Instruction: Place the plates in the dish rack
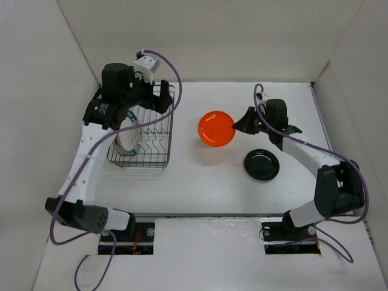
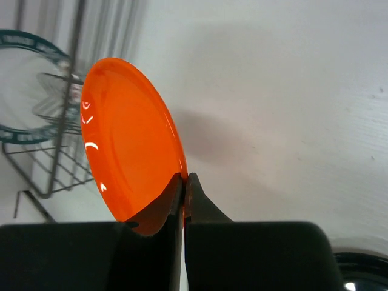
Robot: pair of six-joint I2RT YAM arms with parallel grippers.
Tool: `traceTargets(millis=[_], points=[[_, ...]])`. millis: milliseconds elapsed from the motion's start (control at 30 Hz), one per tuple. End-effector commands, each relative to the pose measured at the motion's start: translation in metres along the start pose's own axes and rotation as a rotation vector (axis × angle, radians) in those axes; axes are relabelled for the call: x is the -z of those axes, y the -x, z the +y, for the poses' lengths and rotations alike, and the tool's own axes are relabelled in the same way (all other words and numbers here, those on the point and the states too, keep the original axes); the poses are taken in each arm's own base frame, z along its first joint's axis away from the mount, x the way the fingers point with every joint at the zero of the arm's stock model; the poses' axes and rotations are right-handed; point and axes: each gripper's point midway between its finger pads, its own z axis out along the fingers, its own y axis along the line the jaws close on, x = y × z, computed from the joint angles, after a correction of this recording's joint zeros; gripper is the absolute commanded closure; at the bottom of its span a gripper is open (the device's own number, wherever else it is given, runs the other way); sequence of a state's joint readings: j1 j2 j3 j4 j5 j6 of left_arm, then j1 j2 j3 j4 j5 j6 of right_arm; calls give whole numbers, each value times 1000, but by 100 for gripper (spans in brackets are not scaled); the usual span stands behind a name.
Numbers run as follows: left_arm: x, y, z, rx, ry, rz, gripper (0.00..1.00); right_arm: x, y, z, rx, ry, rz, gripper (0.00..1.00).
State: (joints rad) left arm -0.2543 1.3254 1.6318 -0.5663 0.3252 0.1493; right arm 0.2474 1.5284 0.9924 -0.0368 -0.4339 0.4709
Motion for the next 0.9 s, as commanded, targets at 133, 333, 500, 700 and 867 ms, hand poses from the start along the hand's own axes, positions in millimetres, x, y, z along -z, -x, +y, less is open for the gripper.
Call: traceTargets(millis=[133,333,500,700,867], points=[[-44,-5,-46,-6,-312,14,0,61,69,109,170,300,-290,100],[-59,-16,-77,22,-483,56,0,81,81,134,236,323,-362,100],[-57,-19,-92,37,-575,77,0,82,82,140,251,334,-365,100],[-61,-29,-95,49,-602,105,9,88,90,151,262,339,-405,100],[-67,-42,-93,53,-592,129,27,99,94,167,293,392,-431,100]])
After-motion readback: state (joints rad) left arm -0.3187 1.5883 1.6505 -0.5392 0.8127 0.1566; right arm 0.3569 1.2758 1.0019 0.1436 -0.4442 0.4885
